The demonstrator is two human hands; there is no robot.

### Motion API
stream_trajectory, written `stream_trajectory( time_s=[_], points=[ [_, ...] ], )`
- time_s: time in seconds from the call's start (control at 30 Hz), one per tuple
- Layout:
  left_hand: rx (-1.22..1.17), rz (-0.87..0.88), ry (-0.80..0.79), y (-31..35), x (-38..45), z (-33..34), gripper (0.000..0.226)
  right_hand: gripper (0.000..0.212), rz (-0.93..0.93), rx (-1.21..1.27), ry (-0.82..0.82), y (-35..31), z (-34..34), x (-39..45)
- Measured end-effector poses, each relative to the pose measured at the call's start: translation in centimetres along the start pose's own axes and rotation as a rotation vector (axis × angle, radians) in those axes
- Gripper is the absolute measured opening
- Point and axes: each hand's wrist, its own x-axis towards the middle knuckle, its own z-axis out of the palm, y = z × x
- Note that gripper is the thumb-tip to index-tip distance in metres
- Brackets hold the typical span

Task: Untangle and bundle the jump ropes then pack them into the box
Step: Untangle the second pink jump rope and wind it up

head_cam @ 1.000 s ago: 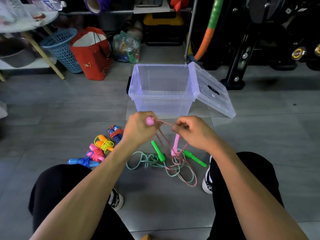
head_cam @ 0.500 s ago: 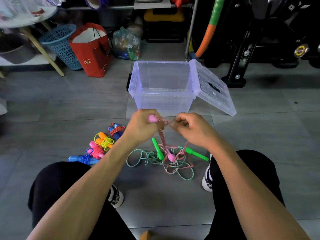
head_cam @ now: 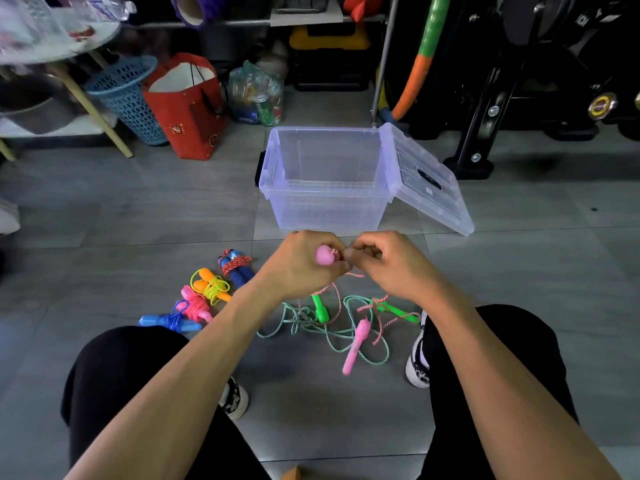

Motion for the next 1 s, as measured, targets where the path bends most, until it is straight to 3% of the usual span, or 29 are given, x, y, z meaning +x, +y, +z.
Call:
stream_trajectory(
  time_s=[0.1, 0.23, 0.3, 0.33, 0.37, 0.43, 0.47, 0.57, 0.6, 0.67, 0.77, 0.87, 0.93, 1.0],
  points=[
    [-0.111, -0.101, 0.121, -1.0, 0.3, -0.6, 0.01, 0.02, 0.024, 0.036, 0.012, 0.0, -0.3, -0.2],
    [-0.225, -0.484, 0.432, -4.1, 1.4, -3.3, 0.013, 0.024, 0.054, 0.061, 0.082, 0.6, -1.3, -0.4],
    [-0.061, -0.594, 0.333, -5.4, 1.3, -3.7, 0.007, 0.024, 0.056, 0.061, 0.102, 0.9, -1.7, -0.5],
    [0.042, -0.58, 0.238, -5.4, 1.1, -3.4, 0.008, 0.023, 0.054, 0.052, 0.098, 1.0, -1.8, -0.5],
    [0.126, -0.528, 0.141, -5.1, 0.7, -2.9, 0.024, 0.021, 0.053, 0.045, 0.088, 1.0, -1.8, -0.5],
    [0.157, -0.335, 0.019, -3.7, 0.2, -1.3, 0.054, 0.02, 0.046, 0.039, 0.057, 0.8, -1.6, -0.5],
    [0.136, -0.215, 0.001, -2.6, 0.1, -0.7, 0.057, 0.021, 0.039, 0.035, 0.043, 0.6, -1.4, -0.4],
    [0.003, 0.022, 0.058, -0.5, -0.3, 0.7, 0.018, 0.022, 0.022, 0.022, 0.005, 0.2, -0.7, -0.4],
    [-0.029, 0.026, 0.113, -0.3, -0.3, 0.7, 0.007, 0.022, 0.022, 0.02, 0.001, 0.1, -0.6, -0.4],
    [-0.067, -0.058, 0.247, -1.3, 0.1, 0.2, 0.015, 0.021, 0.033, 0.037, 0.013, 0.1, -0.7, -0.4],
    [-0.038, -0.318, 0.404, -3.9, 0.9, -1.7, 0.014, 0.02, 0.06, 0.065, 0.064, 0.5, -1.5, -0.5],
    [0.152, -0.552, 0.273, -6.1, 0.9, -2.5, 0.006, 0.021, 0.063, 0.065, 0.099, 0.9, -2.0, -0.6],
    [0.209, -0.465, 0.124, -5.8, 0.6, -1.6, 0.025, 0.018, 0.052, 0.047, 0.084, 1.0, -1.9, -0.7],
    [0.168, -0.257, 0.009, -3.7, 0.0, -0.3, 0.046, 0.016, 0.047, 0.02, 0.054, 0.9, -1.5, -0.7]
  ],
)
